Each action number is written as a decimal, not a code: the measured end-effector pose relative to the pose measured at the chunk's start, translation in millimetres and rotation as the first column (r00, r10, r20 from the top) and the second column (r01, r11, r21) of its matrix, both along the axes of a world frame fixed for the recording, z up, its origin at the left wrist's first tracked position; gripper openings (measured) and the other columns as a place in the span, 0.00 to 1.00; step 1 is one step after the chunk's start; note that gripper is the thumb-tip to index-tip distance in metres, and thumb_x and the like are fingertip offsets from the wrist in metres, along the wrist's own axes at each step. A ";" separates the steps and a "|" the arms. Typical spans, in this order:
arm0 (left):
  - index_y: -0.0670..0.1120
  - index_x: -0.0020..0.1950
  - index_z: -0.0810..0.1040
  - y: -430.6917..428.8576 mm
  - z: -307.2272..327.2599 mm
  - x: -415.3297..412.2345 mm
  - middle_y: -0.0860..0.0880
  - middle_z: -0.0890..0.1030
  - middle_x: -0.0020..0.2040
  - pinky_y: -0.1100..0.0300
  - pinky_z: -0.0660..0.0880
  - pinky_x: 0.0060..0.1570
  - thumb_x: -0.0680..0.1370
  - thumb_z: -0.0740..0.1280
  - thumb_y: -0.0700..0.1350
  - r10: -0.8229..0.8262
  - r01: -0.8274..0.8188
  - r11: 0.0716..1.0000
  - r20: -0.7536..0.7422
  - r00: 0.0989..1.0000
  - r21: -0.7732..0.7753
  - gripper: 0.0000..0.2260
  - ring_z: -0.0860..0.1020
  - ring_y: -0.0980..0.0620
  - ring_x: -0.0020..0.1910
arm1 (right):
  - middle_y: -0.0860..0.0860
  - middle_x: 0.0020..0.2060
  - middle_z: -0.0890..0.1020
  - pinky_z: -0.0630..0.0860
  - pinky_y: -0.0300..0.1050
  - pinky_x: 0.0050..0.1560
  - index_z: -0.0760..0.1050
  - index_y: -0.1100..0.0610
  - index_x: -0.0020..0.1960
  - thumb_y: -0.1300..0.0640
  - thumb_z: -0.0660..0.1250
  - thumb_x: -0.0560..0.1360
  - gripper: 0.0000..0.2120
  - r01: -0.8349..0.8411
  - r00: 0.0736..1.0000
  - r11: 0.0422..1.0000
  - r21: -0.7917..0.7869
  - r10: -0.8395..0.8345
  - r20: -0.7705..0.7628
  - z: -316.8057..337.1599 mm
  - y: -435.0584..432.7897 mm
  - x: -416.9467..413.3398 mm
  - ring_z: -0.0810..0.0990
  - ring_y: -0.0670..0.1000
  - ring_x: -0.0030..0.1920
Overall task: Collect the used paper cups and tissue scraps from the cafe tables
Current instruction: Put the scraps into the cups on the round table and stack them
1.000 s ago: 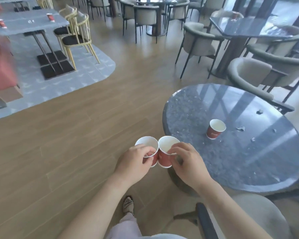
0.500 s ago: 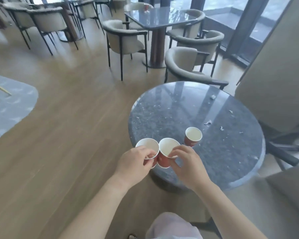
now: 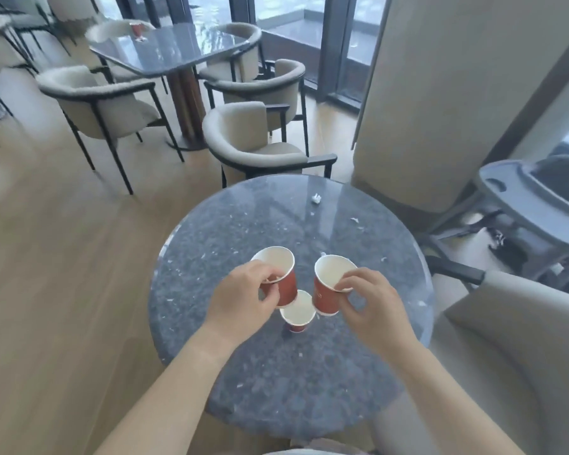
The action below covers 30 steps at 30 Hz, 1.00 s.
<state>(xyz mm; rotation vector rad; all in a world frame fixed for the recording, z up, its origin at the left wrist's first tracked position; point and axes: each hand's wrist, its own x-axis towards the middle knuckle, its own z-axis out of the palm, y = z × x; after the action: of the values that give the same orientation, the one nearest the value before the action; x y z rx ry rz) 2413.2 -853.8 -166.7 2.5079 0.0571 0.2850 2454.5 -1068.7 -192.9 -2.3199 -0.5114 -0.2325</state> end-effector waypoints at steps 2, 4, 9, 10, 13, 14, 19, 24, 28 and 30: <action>0.52 0.49 0.80 -3.2 -5.3 21.5 0.55 0.82 0.46 0.58 0.75 0.46 0.71 0.68 0.39 -0.004 0.004 1.000 -0.023 1.000 -0.007 0.10 0.78 0.53 0.47 | 0.47 0.44 0.80 0.64 0.29 0.48 0.80 0.55 0.41 0.65 0.73 0.66 0.08 0.022 1.000 1.000 -0.007 -0.022 -0.007 -5.7 -5.7 18.8 0.77 0.49 0.47; 0.51 0.50 0.81 -5.8 -14.1 39.3 0.55 0.82 0.47 0.60 0.74 0.47 0.71 0.68 0.39 -0.035 0.035 0.999 -0.043 0.998 -0.001 0.10 0.78 0.53 0.48 | 0.48 0.44 0.81 0.64 0.29 0.48 0.80 0.55 0.42 0.66 0.73 0.65 0.08 0.045 0.999 0.998 -0.033 -0.046 -0.029 -14.8 -10.8 34.4 0.77 0.50 0.47; 0.50 0.51 0.80 -8.8 -34.8 72.9 0.54 0.81 0.49 0.57 0.74 0.49 0.73 0.66 0.39 -0.140 0.143 0.990 -0.139 0.980 0.014 0.10 0.77 0.51 0.49 | 0.49 0.45 0.81 0.69 0.37 0.48 0.80 0.56 0.42 0.66 0.72 0.67 0.07 0.013 0.991 0.996 -0.090 -0.024 -0.129 -37.3 -9.9 59.1 0.77 0.52 0.49; 0.50 0.52 0.80 -8.7 -38.8 80.5 0.54 0.81 0.49 0.55 0.75 0.49 0.73 0.66 0.39 -0.158 0.164 0.986 -0.170 0.973 0.024 0.11 0.77 0.51 0.51 | 0.49 0.45 0.81 0.70 0.39 0.47 0.80 0.57 0.42 0.66 0.72 0.67 0.07 0.004 0.989 0.995 -0.099 -0.018 -0.145 -41.3 -7.1 63.8 0.77 0.53 0.49; 0.51 0.54 0.79 -7.2 -50.8 101.3 0.54 0.81 0.52 0.54 0.74 0.50 0.74 0.64 0.40 -0.192 0.214 0.975 -0.251 0.949 0.063 0.12 0.76 0.50 0.53 | 0.50 0.46 0.81 0.70 0.40 0.47 0.80 0.58 0.42 0.65 0.71 0.68 0.05 0.005 0.981 0.994 -0.106 -0.026 -0.192 -52.0 -0.3 75.4 0.76 0.53 0.49; 0.51 0.54 0.79 -5.9 -55.3 106.4 0.54 0.80 0.52 0.54 0.74 0.50 0.74 0.63 0.40 -0.196 0.224 0.972 -0.277 0.941 0.076 0.11 0.75 0.50 0.53 | 0.50 0.46 0.81 0.69 0.39 0.47 0.79 0.58 0.43 0.65 0.71 0.68 0.05 0.008 0.978 0.995 -0.104 -0.030 -0.205 -55.3 1.3 78.8 0.76 0.52 0.49; 0.52 0.51 0.78 -1.2 -81.6 119.8 0.56 0.80 0.51 0.55 0.74 0.46 0.74 0.63 0.42 -0.156 0.214 0.969 -0.366 0.918 0.125 0.10 0.75 0.51 0.52 | 0.49 0.47 0.80 0.72 0.42 0.47 0.78 0.58 0.45 0.62 0.68 0.71 0.03 -0.019 0.960 0.989 -0.146 -0.023 -0.280 -75.0 5.1 94.8 0.74 0.52 0.52; 0.49 0.51 0.79 -8.0 -96.5 128.2 0.52 0.80 0.49 0.53 0.74 0.43 0.73 0.63 0.40 -0.130 0.189 0.972 -0.348 0.928 0.142 0.10 0.76 0.47 0.50 | 0.48 0.48 0.79 0.73 0.45 0.44 0.78 0.57 0.45 0.61 0.67 0.72 0.03 -0.033 0.947 0.981 -0.191 -0.030 -0.319 -91.3 6.8 102.6 0.73 0.51 0.52; 0.49 0.53 0.79 -14.0 -105.7 131.9 0.51 0.79 0.51 0.51 0.73 0.47 0.74 0.62 0.39 -0.137 0.200 0.970 -0.378 0.916 0.134 0.11 0.75 0.46 0.52 | 0.50 0.47 0.79 0.75 0.51 0.44 0.78 0.58 0.44 0.62 0.67 0.71 0.03 -0.050 0.940 0.979 -0.199 -0.022 -0.341 -100.3 7.7 102.9 0.74 0.54 0.51; 0.51 0.54 0.78 -14.3 -110.4 131.7 0.52 0.78 0.53 0.52 0.73 0.50 0.74 0.62 0.40 -0.163 0.234 0.964 -0.417 0.894 0.127 0.12 0.74 0.47 0.53 | 0.50 0.48 0.78 0.76 0.52 0.44 0.78 0.58 0.44 0.62 0.67 0.71 0.03 -0.057 0.938 0.975 -0.214 -0.021 -0.346 -103.9 6.7 103.0 0.73 0.54 0.52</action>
<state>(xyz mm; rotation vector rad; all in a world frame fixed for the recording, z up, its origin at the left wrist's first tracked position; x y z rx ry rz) 2544.8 -868.2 -277.1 2.6802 -0.0635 -0.3314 2557.5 -1062.1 -296.8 -2.4967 -0.3955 0.2544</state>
